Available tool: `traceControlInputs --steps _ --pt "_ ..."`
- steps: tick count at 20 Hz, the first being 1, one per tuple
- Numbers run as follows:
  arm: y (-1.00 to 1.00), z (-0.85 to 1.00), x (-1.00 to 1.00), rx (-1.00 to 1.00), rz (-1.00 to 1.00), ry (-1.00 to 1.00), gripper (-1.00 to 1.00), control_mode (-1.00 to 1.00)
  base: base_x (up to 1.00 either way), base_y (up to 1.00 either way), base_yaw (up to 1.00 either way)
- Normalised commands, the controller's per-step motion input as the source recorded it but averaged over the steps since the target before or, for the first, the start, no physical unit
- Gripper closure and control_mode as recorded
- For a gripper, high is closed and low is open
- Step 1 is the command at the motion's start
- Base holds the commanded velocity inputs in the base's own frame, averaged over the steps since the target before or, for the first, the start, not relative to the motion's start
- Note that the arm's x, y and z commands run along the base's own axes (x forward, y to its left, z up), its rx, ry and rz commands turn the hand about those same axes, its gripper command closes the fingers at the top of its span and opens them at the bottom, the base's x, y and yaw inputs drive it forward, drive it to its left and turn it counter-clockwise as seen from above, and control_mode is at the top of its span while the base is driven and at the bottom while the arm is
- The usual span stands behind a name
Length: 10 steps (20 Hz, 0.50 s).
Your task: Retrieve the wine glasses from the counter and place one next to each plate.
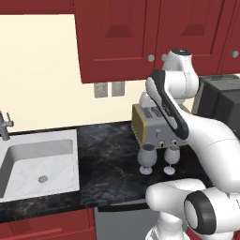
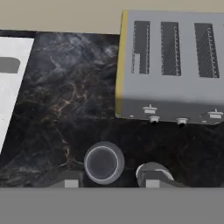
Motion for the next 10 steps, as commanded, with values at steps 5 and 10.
traceControlInputs --steps 5,10 --pt "-0.01 -0.01 -0.31 0.01 -0.02 -0.01 -1.00 -1.00 0.00 0.00 0.00" --pt "-0.14 0.00 -0.65 0.11 -0.15 -0.09 -1.00 -1.00 0.00 0.00 0.00"
